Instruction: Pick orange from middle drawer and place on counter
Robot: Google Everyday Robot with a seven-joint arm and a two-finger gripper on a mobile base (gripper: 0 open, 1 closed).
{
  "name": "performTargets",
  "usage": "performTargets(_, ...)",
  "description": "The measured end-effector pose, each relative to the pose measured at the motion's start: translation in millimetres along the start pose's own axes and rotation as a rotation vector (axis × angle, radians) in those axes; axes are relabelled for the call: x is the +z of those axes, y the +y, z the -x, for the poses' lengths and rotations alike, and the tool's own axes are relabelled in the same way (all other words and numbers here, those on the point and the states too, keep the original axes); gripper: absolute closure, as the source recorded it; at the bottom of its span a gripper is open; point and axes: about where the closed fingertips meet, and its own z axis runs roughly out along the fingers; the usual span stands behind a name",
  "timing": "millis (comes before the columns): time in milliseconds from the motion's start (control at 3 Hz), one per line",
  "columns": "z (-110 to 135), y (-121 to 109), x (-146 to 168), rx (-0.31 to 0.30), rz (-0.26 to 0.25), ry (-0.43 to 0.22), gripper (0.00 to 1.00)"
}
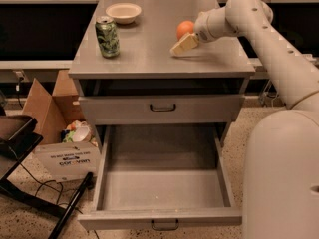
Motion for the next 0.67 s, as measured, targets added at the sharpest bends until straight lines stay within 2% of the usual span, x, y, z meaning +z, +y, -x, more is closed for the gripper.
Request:
performTargets(333,43.4,3.8,-31.8,-0.08,0.008,0.003,0.0)
performTargets(667,109.4,3.1,-133.5,-0.18,-0.103,-0.025,0.0)
